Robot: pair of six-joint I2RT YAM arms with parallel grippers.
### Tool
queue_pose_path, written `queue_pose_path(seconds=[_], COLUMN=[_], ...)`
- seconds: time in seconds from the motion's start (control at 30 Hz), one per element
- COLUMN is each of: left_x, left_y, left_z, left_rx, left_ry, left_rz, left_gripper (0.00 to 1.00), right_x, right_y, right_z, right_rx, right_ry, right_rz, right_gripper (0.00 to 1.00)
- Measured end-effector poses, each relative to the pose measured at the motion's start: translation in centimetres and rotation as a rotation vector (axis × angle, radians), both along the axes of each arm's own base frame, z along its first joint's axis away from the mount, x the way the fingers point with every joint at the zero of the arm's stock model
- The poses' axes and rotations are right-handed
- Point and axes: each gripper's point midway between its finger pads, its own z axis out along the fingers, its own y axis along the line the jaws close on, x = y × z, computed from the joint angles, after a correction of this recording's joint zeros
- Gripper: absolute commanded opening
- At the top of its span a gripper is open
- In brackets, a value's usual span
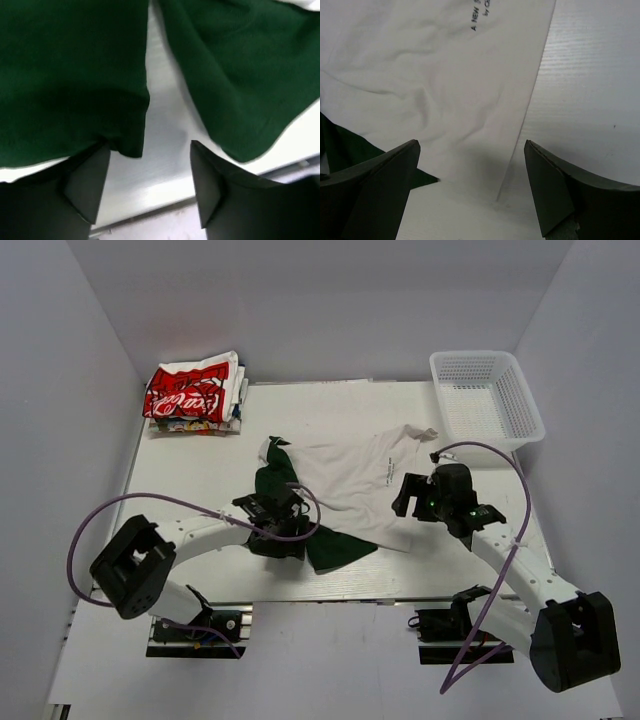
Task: Fold and stack the t-shirts
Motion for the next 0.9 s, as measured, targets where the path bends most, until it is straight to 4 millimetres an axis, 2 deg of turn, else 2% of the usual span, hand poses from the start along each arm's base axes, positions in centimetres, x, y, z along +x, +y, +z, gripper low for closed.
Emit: queue_pose_path(seconds=[0.1,0.13,0.2,0.23,0.27,0.5,0.67,0.77,0.9], left_x=[0.3,0.3,0.4,0.5,0.5,0.8,1.6,2.9,5.2], left_y=[-0.4,-0.4,-0.3,-0.2,-0.1,0.0,-0.3,-1.2,-2.9], left_z=[-0.5,-0.6,-0.9,-0.9,-1.0,-0.9,0.1,2.7,9.4], left_rx=[0.043,0.057,0.085,0.103,0.117,0.18,0.166,0.088,-0.122], left_ry=[-0.009,-0.014,-0.026,-0.035,-0.042,-0.073,-0.126,-0.217,-0.413], left_rz=[-0.01,-0.012,-0.016,-0.016,-0.015,-0.018,-0.006,0.003,0.044], left_gripper=[0.51,0.38,0.25,0.1,0.02,0.0,0.0,0.0,0.0], right_x=[-1.0,-1.4,-2.1,-2.4,-2.7,-3.5,-4.6,-5.2,-6.7], right_y=[-0.2,-0.4,-0.6,-0.7,-0.7,-0.4,-0.3,-0.2,0.0], right_z=[-1.1,-1.5,-2.0,-2.3,-2.5,-3.1,-4.9,-5.5,-6.7], right_rx=[-0.002,-0.003,-0.004,-0.005,-0.005,0.011,0.008,0.011,0.026], right_ry=[0.051,0.066,0.091,0.101,0.11,0.158,0.237,0.27,0.318], right_rz=[-0.011,-0.016,-0.024,-0.028,-0.03,-0.024,-0.009,-0.003,0.007], right_gripper=[0.9,0.9,0.9,0.9,0.9,0.9,0.9,0.9,0.9])
